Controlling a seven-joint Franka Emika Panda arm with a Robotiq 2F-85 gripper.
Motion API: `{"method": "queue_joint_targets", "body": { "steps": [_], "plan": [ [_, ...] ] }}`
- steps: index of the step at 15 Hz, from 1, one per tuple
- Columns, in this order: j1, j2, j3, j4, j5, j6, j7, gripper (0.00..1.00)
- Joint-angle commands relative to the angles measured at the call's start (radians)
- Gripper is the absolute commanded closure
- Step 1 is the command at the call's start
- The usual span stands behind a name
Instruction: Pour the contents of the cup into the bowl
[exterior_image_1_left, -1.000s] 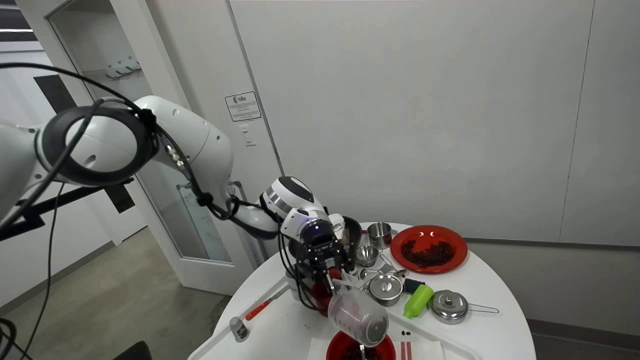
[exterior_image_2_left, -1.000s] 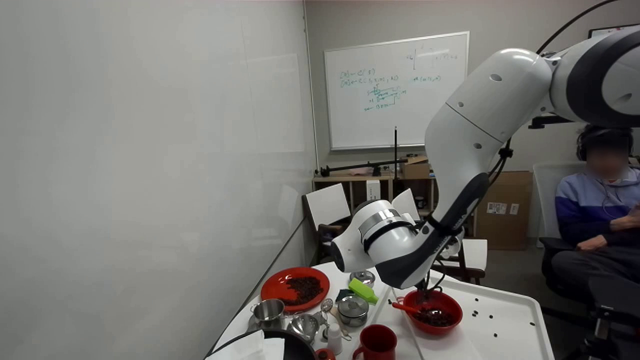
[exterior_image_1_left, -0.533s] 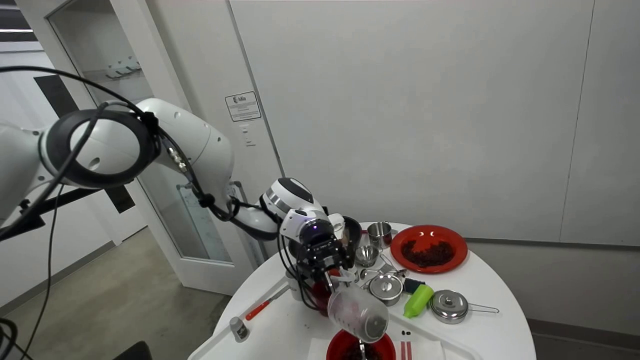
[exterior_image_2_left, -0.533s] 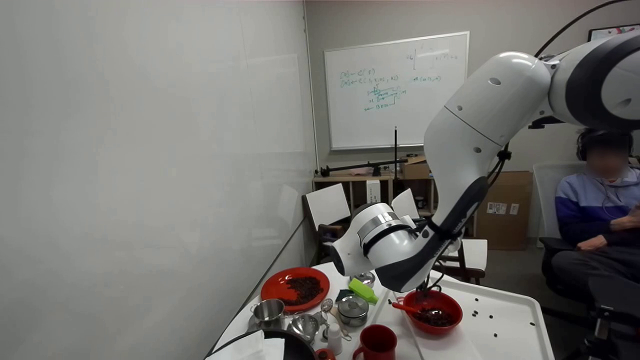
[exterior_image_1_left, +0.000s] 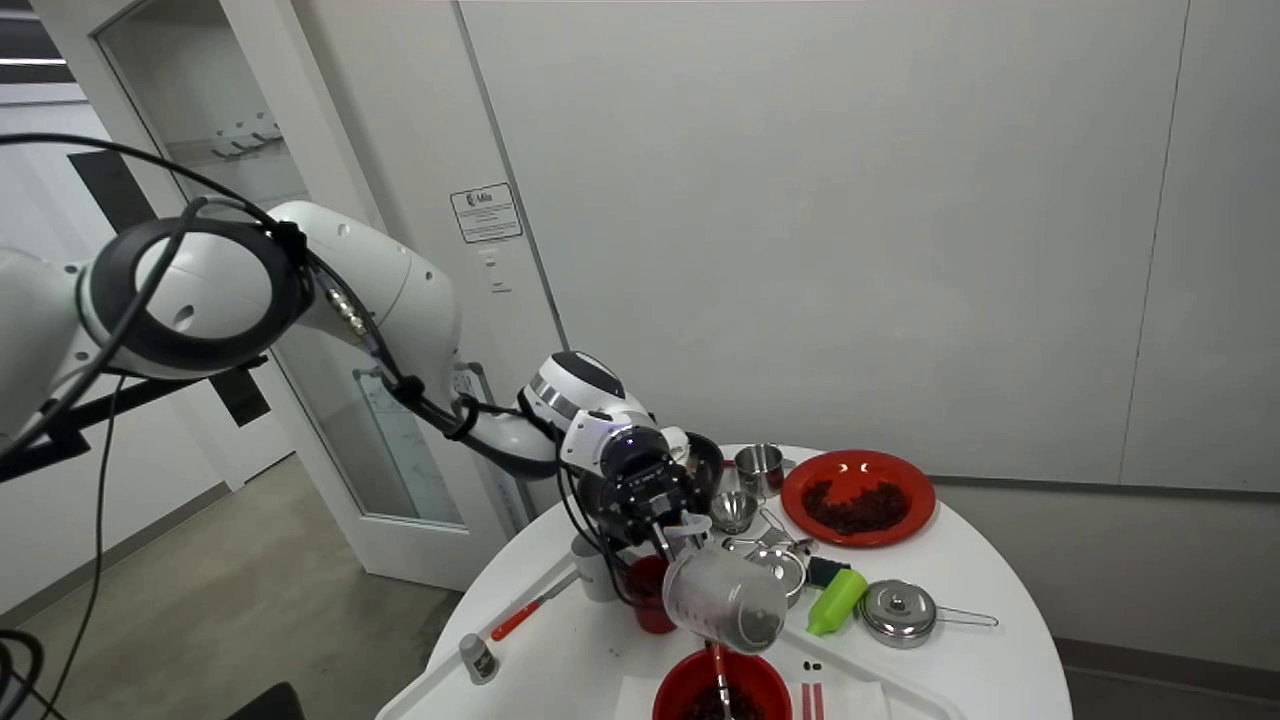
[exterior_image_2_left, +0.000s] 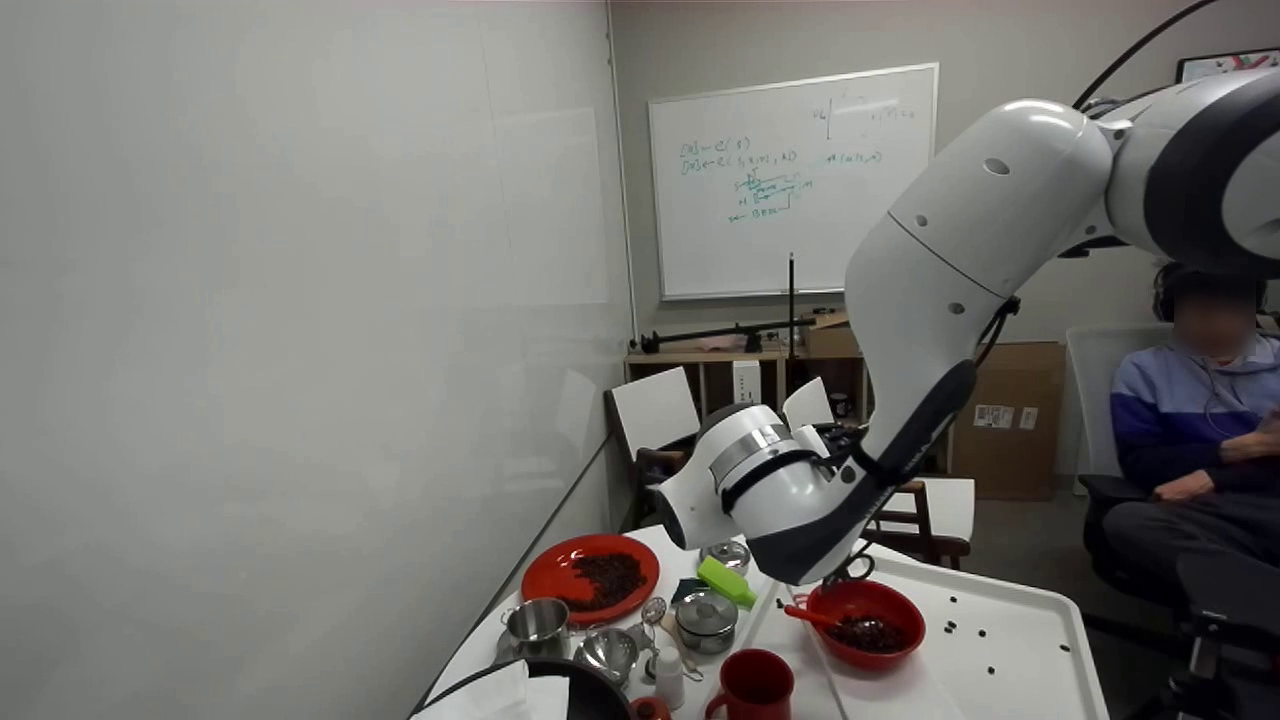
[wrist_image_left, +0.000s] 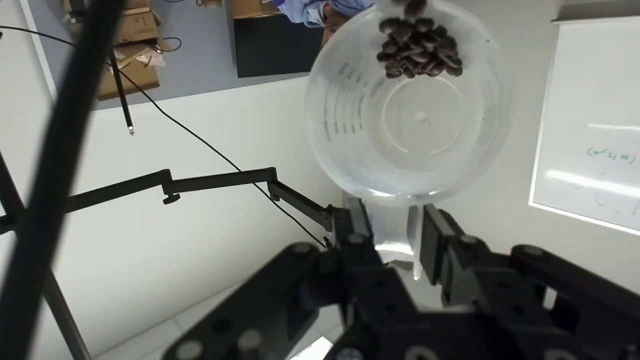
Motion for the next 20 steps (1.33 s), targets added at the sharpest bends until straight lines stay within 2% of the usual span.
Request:
{"method": "queue_joint_targets", "body": {
  "steps": [1, 16, 17, 18, 20],
  "plan": [
    [0.036, 0.035, -0.043, 0.037, 0.012, -0.018, 0.0, 0.89],
    [0.081, 0.064, -0.101, 0.049, 0.022, -0.017, 0.0, 0.89],
    [0.065, 0.053, -0.078, 0.035, 0.016, -0.015, 0.0, 0.89],
    [0.007, 0.039, -0.001, 0.04, -0.025, -0.039, -0.002, 0.89],
    [-0.018, 0.032, 0.033, 0.036, -0.024, -0.023, -0.031, 0.89]
  ]
}}
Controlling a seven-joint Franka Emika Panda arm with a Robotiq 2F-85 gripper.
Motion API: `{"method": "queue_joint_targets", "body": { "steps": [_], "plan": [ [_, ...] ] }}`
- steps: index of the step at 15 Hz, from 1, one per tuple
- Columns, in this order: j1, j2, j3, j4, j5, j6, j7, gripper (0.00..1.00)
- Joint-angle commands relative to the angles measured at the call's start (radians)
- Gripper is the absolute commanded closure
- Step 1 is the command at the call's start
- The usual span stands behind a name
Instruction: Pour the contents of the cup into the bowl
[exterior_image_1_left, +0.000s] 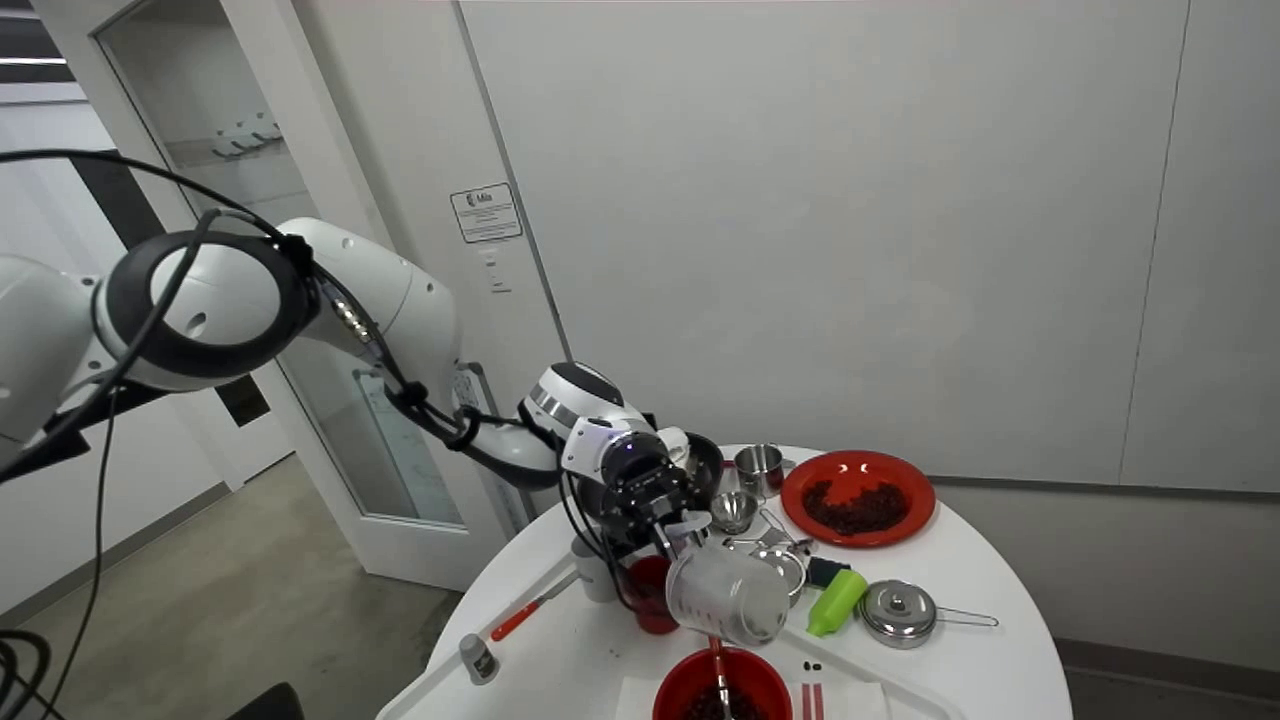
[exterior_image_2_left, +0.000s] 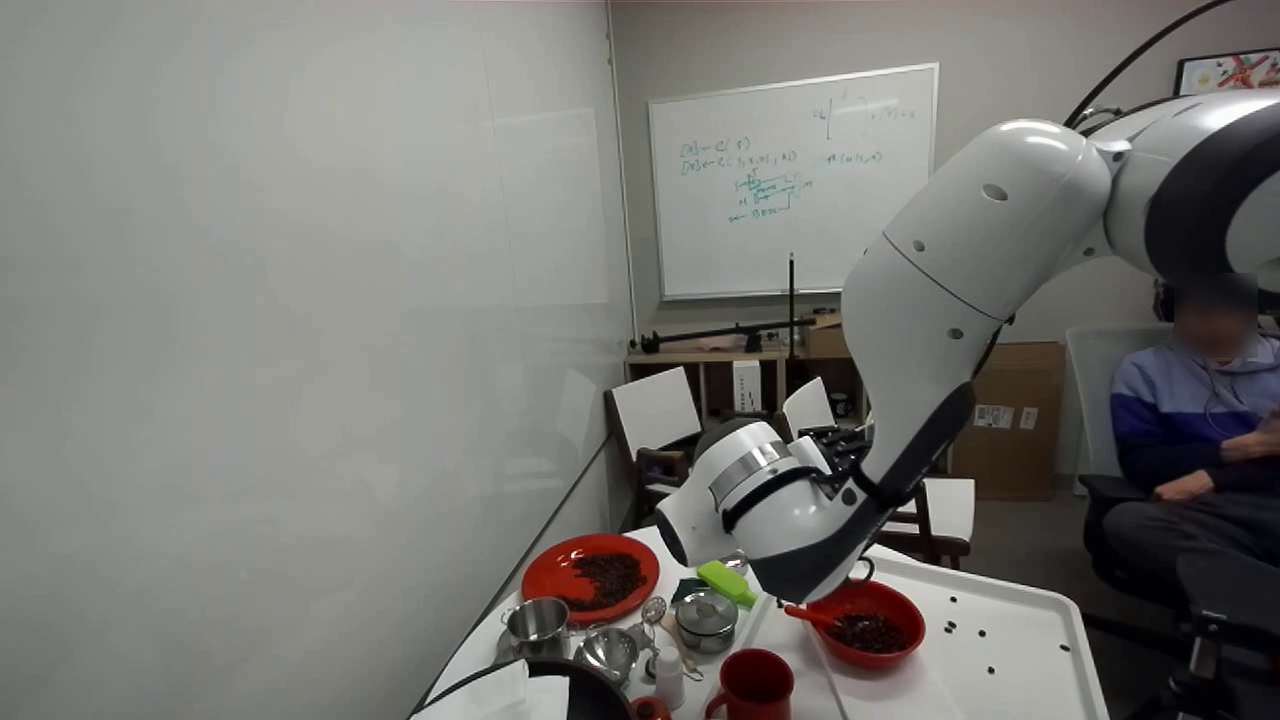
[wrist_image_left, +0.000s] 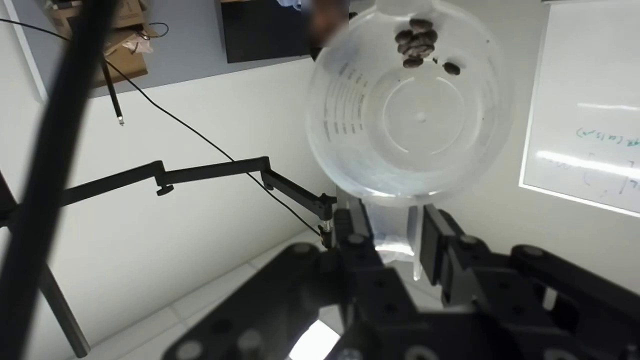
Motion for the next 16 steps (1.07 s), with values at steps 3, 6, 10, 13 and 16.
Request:
{"method": "queue_joint_targets", "body": {
  "steps": [3, 6, 10, 13, 16],
  "plan": [
    [-0.099, -0.022, 0.122, 0.004, -0.016, 0.014, -0.1, 0.89],
    [-0.131, -0.029, 0.158, -0.002, -0.008, 0.044, -0.179, 0.89],
    [-0.165, -0.058, 0.199, -0.034, -0.007, 0.13, -0.353, 0.89],
    [-0.177, -0.1, 0.219, -0.071, -0.008, 0.207, -0.474, 0.89],
    [-0.18, -0.157, 0.238, -0.122, -0.003, 0.281, -0.589, 0.89]
  ]
}}
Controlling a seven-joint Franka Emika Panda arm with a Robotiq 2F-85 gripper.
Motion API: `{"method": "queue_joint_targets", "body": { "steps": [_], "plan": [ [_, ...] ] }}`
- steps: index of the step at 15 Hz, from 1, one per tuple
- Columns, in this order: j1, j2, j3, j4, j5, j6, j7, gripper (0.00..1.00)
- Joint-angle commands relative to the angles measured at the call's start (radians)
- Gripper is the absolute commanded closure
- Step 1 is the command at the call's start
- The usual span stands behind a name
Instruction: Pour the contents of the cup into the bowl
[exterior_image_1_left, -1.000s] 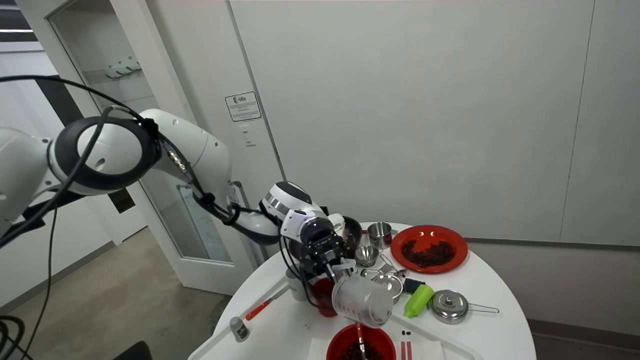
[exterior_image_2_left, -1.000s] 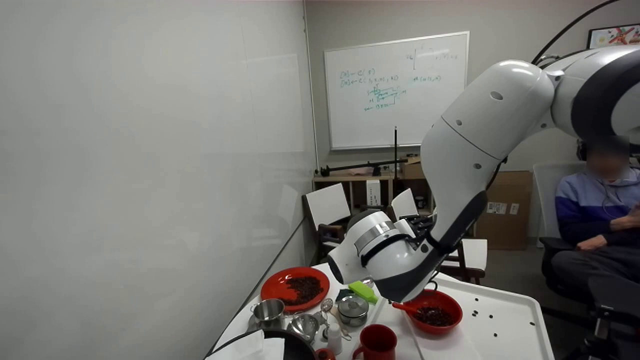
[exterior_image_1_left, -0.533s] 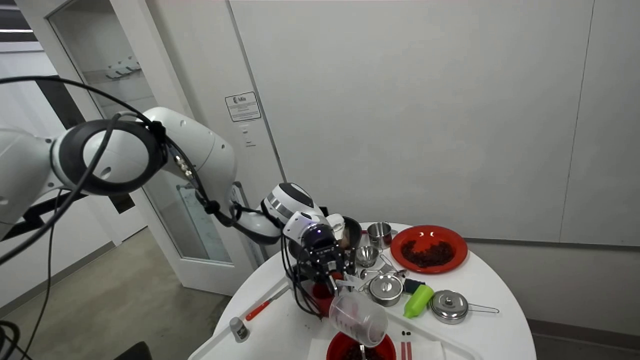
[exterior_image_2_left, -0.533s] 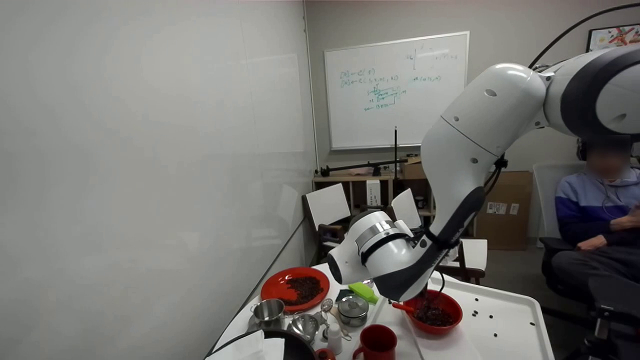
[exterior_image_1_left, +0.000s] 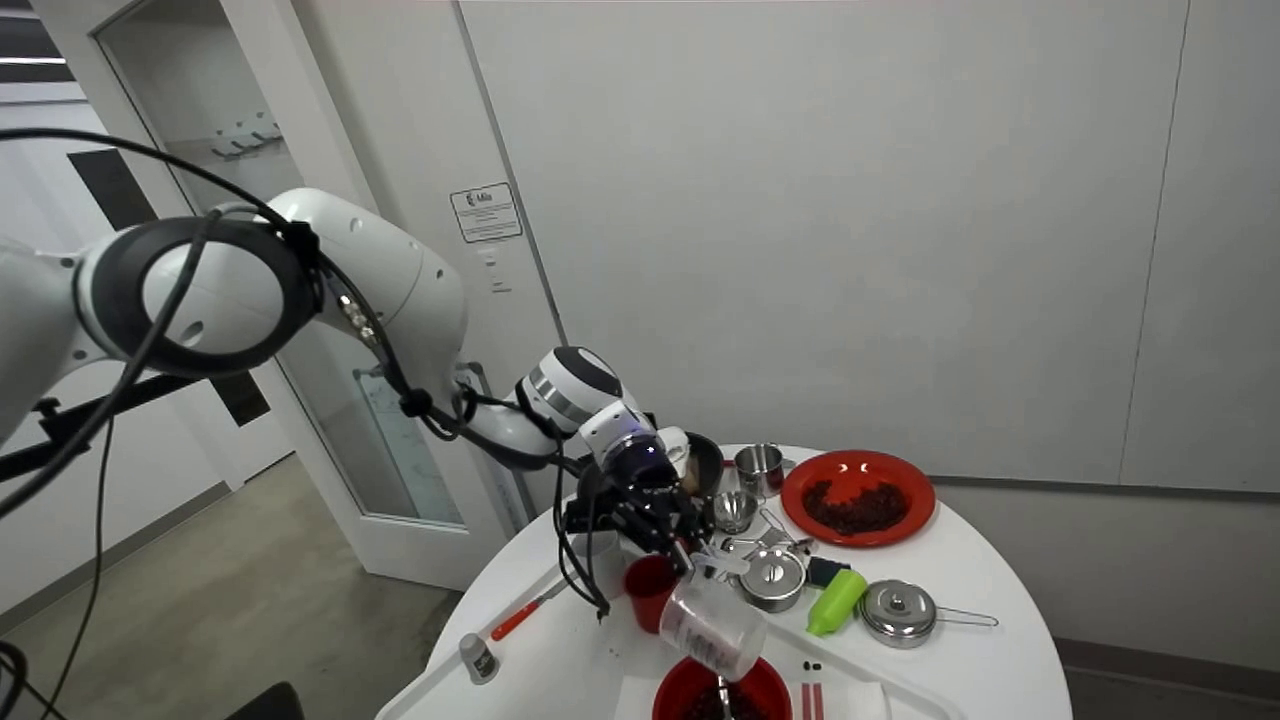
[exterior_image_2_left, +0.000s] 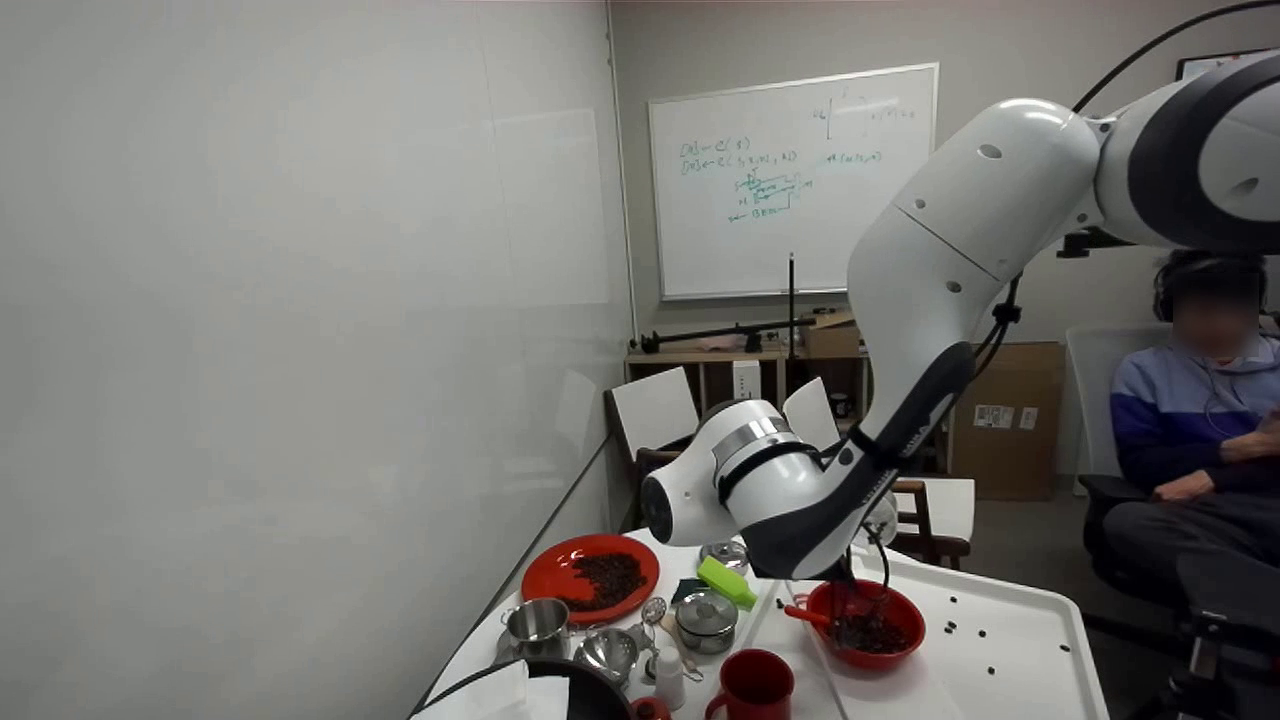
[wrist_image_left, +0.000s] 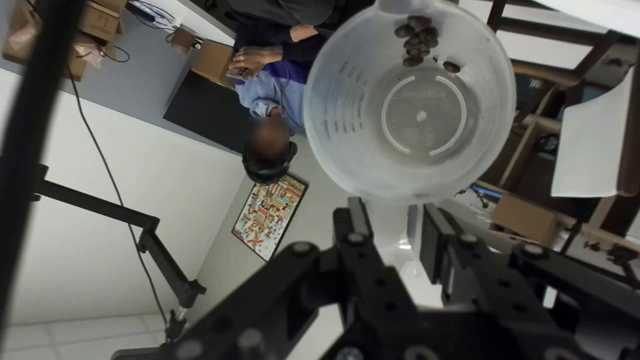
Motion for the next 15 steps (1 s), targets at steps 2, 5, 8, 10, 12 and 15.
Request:
{"method": "queue_joint_targets", "body": {
  "steps": [2, 5, 8, 10, 12, 15],
  "plan": [
    [-0.019, -0.135, 0.042, -0.134, 0.005, 0.121, -0.176, 0.89],
    [-0.026, -0.199, 0.062, -0.2, 0.015, 0.202, -0.284, 0.89],
    [-0.031, -0.247, 0.077, -0.259, 0.022, 0.289, -0.387, 0.89],
    [-0.039, -0.276, 0.084, -0.298, 0.025, 0.361, -0.452, 0.89],
    [-0.049, -0.292, 0.087, -0.326, 0.031, 0.432, -0.525, 0.89],
    [-0.065, -0.306, 0.087, -0.361, 0.049, 0.54, -0.64, 0.89]
  ]
}}
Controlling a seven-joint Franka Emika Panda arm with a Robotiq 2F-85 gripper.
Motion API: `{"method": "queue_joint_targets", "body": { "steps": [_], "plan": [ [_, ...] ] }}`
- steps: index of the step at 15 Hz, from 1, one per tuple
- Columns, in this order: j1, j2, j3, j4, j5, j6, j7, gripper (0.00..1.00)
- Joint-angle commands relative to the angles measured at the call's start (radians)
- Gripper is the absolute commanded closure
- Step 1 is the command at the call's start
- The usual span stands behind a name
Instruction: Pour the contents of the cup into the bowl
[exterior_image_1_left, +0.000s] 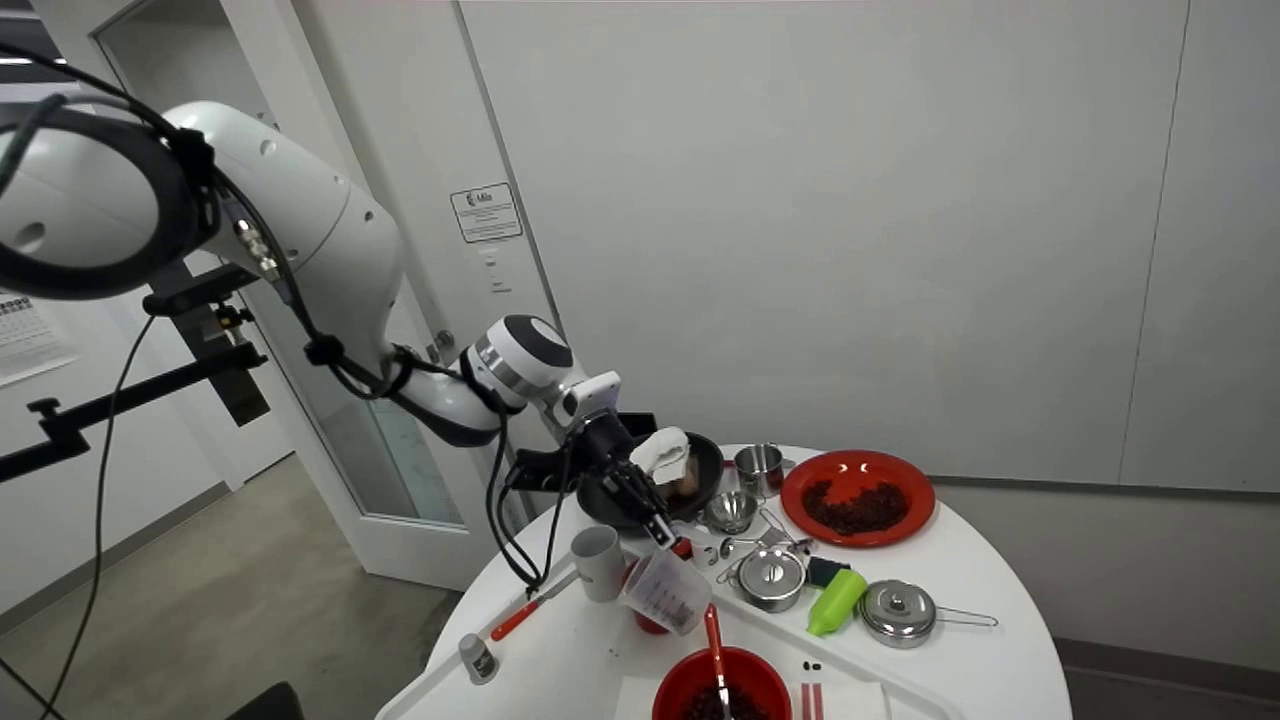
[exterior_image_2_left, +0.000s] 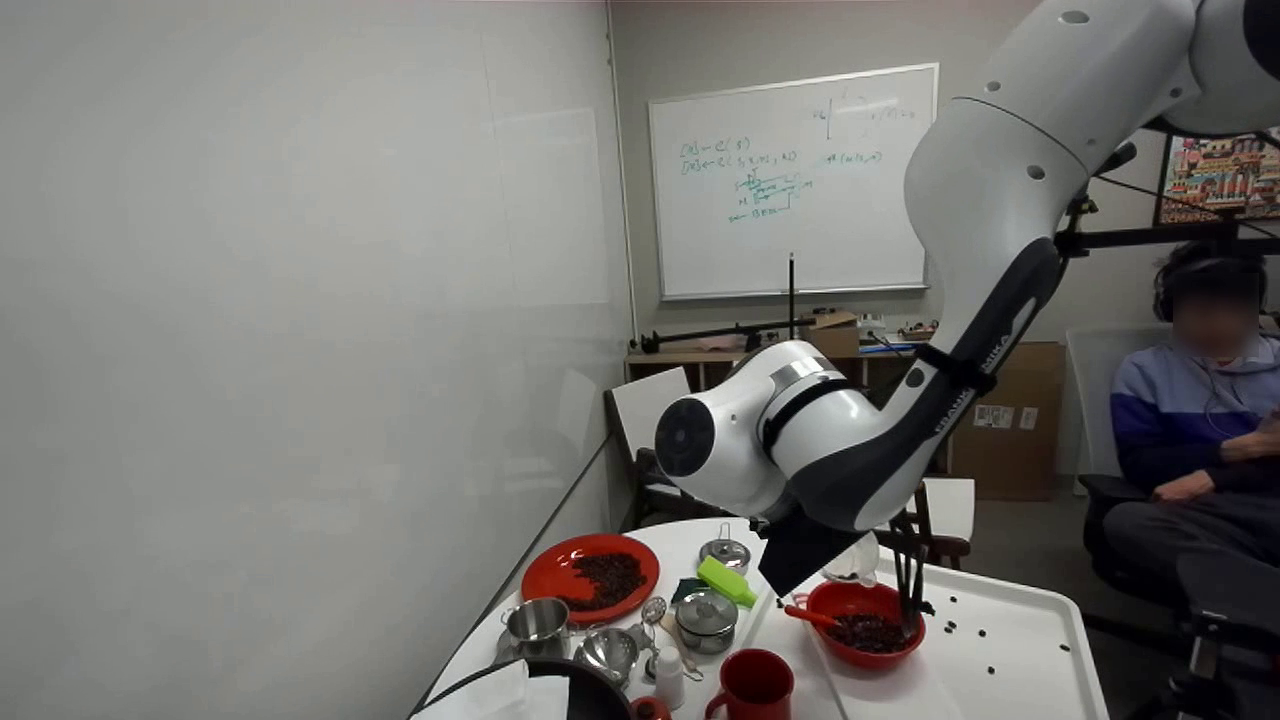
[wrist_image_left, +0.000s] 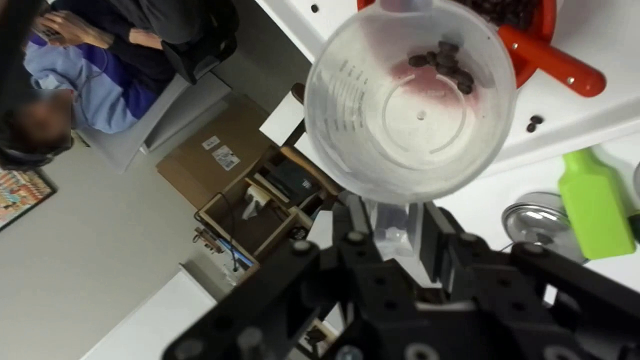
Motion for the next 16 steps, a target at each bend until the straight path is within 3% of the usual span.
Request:
{"method": "queue_joint_targets", "body": {
  "steps": [1, 5, 9, 13, 16],
  "plan": [
    [-0.035, -0.053, 0.01, -0.078, 0.041, 0.137, -0.154, 0.89],
    [-0.057, -0.05, 0.01, -0.106, 0.133, 0.248, -0.341, 0.9],
    [-0.057, -0.049, 0.01, -0.12, 0.291, 0.276, -0.57, 0.91],
    [-0.019, -0.041, 0.005, -0.116, 0.442, 0.215, -0.796, 0.9],
    [0.035, -0.04, -0.02, -0.107, 0.535, 0.067, -0.903, 0.89]
  ]
}}
